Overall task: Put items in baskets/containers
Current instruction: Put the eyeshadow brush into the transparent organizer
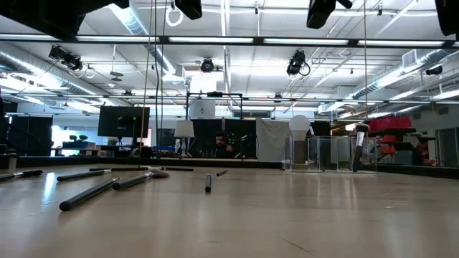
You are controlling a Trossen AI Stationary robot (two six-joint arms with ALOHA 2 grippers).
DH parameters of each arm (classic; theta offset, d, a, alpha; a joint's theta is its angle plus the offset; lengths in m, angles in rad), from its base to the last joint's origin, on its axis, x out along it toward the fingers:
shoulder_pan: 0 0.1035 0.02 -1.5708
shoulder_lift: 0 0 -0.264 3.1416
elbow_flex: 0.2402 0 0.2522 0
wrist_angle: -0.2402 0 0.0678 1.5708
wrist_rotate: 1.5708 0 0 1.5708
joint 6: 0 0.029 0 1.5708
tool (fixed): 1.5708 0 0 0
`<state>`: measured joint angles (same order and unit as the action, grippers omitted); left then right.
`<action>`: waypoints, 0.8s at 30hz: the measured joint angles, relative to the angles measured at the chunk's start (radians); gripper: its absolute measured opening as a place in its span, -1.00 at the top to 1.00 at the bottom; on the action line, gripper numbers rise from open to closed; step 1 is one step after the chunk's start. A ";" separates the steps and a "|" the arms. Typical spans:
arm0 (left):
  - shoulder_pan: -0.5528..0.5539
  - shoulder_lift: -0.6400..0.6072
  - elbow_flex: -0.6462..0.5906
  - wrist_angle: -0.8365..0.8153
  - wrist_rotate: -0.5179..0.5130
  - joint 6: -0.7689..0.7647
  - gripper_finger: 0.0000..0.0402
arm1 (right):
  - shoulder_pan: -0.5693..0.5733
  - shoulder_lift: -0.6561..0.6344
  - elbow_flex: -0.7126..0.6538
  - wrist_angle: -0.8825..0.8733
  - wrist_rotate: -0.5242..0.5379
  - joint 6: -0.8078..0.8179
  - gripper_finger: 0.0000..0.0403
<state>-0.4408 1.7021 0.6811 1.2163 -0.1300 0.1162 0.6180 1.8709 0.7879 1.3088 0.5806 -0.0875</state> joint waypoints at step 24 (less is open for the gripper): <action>0.001 0.080 0.000 0.169 -0.066 -0.048 0.71 | -0.001 0.000 0.000 -0.024 0.037 0.005 0.98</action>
<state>-0.4400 1.7817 0.6815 1.3852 -0.1963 0.0683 0.6167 1.8706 0.7879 1.2850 0.6175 -0.0822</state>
